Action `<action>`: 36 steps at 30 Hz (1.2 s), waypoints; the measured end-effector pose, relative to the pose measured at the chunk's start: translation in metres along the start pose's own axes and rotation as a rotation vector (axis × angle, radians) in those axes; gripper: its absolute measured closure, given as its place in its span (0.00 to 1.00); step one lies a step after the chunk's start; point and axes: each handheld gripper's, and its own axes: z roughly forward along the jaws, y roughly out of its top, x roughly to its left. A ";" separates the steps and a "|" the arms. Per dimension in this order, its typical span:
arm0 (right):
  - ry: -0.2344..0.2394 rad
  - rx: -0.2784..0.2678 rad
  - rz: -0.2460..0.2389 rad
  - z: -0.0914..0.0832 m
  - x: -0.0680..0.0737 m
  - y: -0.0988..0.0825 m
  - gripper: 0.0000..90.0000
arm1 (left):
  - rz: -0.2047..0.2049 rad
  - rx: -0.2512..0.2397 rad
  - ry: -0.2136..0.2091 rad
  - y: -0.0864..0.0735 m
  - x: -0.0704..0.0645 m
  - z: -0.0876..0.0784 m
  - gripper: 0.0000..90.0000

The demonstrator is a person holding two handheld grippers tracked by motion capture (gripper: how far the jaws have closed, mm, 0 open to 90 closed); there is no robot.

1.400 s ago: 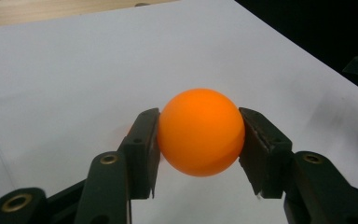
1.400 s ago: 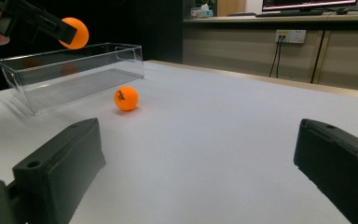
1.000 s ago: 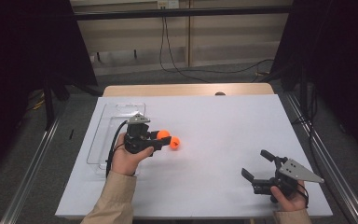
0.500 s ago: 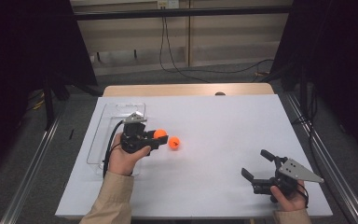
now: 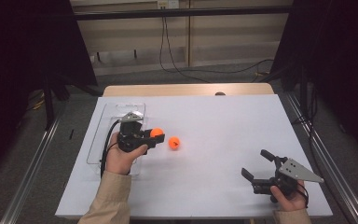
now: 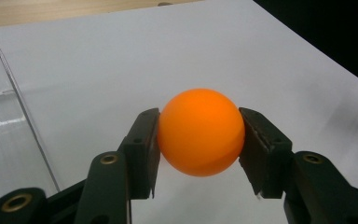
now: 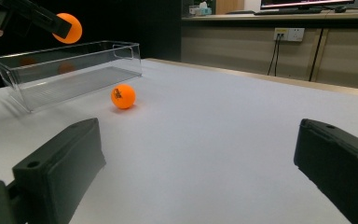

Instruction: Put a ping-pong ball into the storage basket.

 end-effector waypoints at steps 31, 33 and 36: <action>-0.002 -0.002 0.003 0.000 -0.001 0.000 0.01 | -0.006 -0.002 0.026 0.001 0.007 -0.009 0.57; -0.002 -0.002 0.002 0.000 -0.001 0.000 0.01 | -0.009 -0.003 0.028 0.001 0.007 -0.009 0.57; -0.002 -0.002 0.002 0.000 -0.001 0.000 0.01 | -0.008 -0.003 0.030 0.001 0.008 -0.010 0.57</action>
